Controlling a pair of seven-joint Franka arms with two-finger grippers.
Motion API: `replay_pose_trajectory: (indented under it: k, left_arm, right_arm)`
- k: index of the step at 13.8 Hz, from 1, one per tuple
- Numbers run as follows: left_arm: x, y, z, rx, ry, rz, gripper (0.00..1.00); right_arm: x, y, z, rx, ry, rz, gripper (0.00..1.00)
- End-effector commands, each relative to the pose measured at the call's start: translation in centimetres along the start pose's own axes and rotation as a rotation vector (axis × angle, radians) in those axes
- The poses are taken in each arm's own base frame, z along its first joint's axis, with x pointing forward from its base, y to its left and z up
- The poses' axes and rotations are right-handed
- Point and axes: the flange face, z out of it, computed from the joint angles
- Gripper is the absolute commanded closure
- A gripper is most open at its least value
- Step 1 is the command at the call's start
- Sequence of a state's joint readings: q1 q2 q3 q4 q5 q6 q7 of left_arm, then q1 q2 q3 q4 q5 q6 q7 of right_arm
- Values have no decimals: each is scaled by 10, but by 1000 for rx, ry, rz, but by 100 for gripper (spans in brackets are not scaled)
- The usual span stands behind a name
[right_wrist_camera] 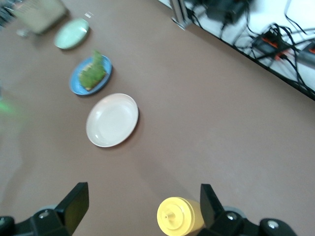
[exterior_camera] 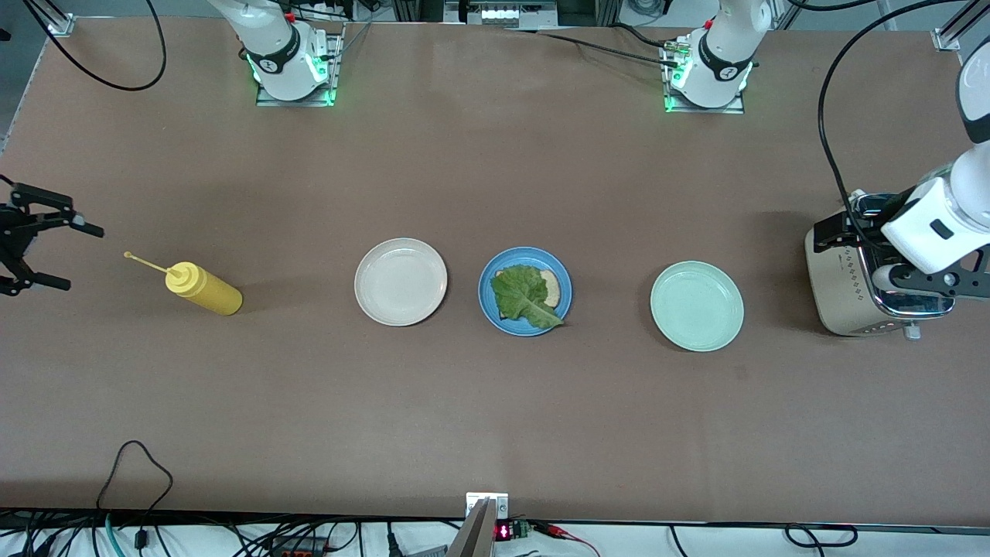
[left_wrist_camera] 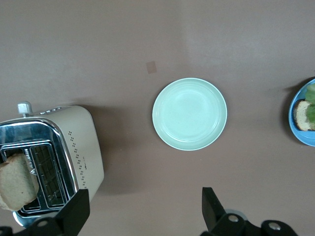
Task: Make sandwich in blue plate with both arms
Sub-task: 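Grasp the yellow mustard bottle with the right gripper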
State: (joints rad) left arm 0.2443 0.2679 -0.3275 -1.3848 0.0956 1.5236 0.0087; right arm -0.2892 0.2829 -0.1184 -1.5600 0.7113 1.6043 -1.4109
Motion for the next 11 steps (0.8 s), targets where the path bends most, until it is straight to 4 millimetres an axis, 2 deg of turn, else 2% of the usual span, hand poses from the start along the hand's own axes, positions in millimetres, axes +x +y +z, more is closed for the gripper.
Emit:
replay_pose_trajectory:
  k: [1, 5, 6, 11]
  left_arm:
    - [-9, 2, -5, -15, 3, -12, 0]
    - [-8, 8, -9, -15, 12, -3, 0]
    - [-8, 7, -9, -15, 12, -5, 0]
    - [-8, 7, -8, -15, 9, -5, 0]
  right_arm:
    - [-56, 29, 11, 99, 155, -95, 0]
    - [-147, 76, 44, 162, 376, -215, 0]
    - [-162, 84, 55, 161, 412, -245, 0]
    - [-238, 102, 106, 221, 577, -335, 0]
